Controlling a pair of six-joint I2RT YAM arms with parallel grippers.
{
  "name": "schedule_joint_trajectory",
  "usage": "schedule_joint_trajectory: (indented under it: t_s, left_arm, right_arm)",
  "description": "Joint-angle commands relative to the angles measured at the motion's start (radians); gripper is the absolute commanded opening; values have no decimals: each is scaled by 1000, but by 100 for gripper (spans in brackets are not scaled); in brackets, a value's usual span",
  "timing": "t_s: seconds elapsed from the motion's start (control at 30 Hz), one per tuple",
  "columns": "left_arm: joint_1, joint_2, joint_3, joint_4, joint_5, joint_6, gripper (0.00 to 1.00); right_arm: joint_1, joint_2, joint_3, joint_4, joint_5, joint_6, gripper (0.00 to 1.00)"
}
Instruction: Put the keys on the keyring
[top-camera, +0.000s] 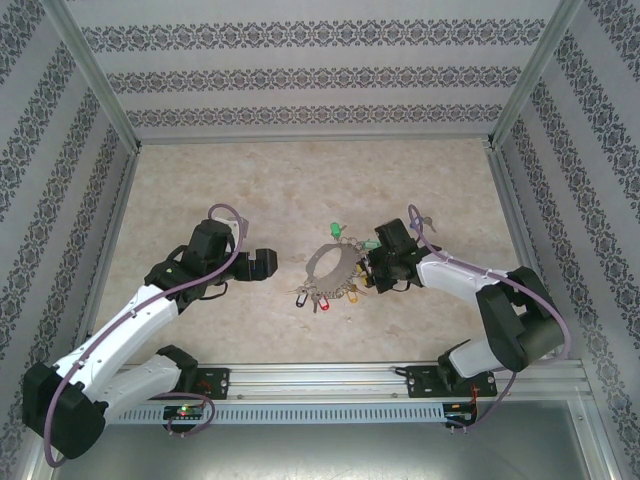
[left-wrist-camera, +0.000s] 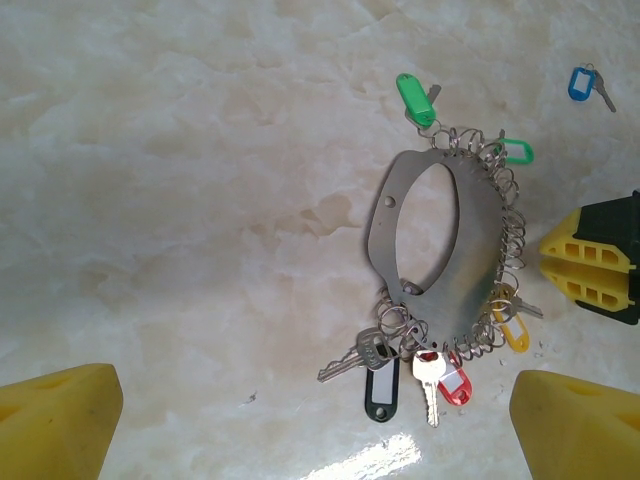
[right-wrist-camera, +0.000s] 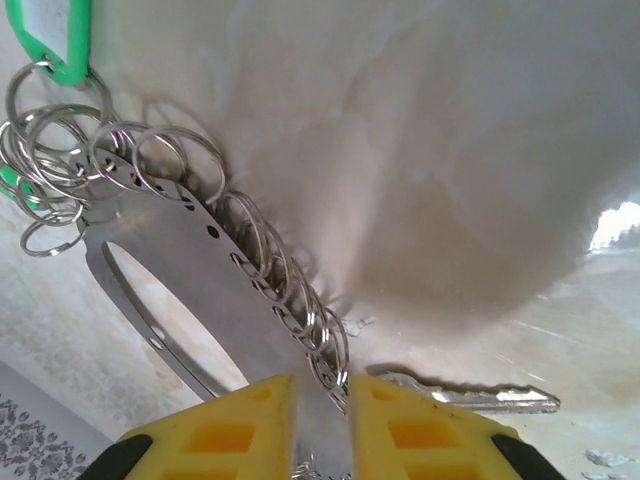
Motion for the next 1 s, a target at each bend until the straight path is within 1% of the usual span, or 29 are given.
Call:
schedule_joint_trajectory:
  t_s: [0.0, 0.1, 0.4, 0.67, 0.97]
  left_arm:
    - [-8, -12, 5, 17, 14, -4, 100]
    - [-7, -20, 1, 13, 11, -1, 100]
    - [-7, -19, 3, 2, 26, 8, 100]
    - [-8, -35, -8, -14, 48, 7, 100]
    - [-8, -59, -23, -35, 50, 9, 100]
  right_arm:
    - [30, -56, -39, -33, 45, 65, 21]
    - [34, -70, -53, -30, 60, 65, 21]
    - [42, -12, -26, 23, 50, 29, 23]
    - [45, 27, -21, 48, 42, 33, 23]
    - [45, 28, -10, 67, 63, 30, 28]
